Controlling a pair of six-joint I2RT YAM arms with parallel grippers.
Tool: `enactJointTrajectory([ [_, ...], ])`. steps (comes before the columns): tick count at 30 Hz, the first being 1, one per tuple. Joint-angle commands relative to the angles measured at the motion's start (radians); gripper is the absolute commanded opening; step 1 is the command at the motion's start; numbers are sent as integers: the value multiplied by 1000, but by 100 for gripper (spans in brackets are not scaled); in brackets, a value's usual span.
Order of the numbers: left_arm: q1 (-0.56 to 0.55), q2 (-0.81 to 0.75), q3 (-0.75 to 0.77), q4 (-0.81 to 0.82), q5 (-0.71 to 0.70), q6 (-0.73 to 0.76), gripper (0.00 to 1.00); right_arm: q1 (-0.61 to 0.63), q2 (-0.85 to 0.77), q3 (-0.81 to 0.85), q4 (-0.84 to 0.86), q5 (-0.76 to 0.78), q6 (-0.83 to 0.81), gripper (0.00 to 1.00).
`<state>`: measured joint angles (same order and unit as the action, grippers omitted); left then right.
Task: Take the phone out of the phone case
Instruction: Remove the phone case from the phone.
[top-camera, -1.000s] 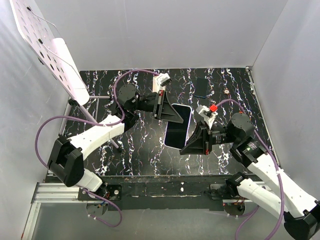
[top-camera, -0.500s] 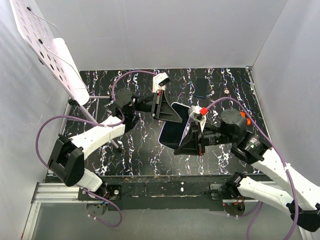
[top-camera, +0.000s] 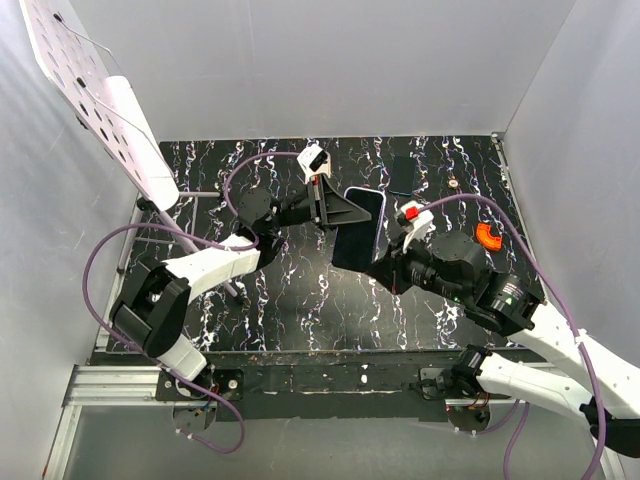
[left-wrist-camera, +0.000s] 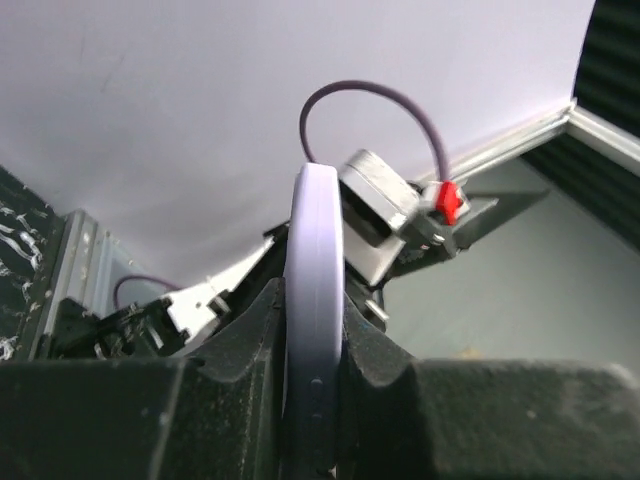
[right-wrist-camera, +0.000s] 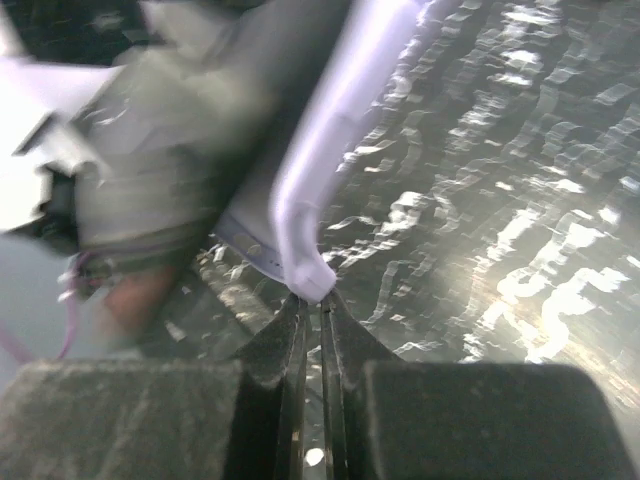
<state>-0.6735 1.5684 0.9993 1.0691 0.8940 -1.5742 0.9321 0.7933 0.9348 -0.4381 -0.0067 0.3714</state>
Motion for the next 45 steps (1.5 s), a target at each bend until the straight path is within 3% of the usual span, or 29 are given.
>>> enactJointTrajectory([
  [1,-83,-77,-33,95,-13,-244,0,-53,17,28,-46,651,20,1],
  [4,-86,-90,-50,92,-72,-248,0,-52,-8,36,-38,616,41,1],
  [9,-90,-143,-70,-29,-162,-123,0,-56,-35,12,94,218,26,1],
  [12,-89,-162,-39,-144,-170,-28,0,-55,-63,7,93,58,41,11],
  [18,-86,-275,-13,-487,-276,273,0,-64,-129,59,-52,14,159,24],
  [20,-86,-318,-10,-587,-341,365,0,-64,-128,78,-71,-89,211,26],
  [27,-86,-424,-42,-681,-524,473,0,-72,-118,-23,174,-354,402,30],
  [37,-84,-455,-45,-698,-573,487,0,-82,-146,-22,208,-357,409,36],
  [45,-84,-420,-57,-609,-543,413,0,-90,-106,-11,271,-340,434,36],
])
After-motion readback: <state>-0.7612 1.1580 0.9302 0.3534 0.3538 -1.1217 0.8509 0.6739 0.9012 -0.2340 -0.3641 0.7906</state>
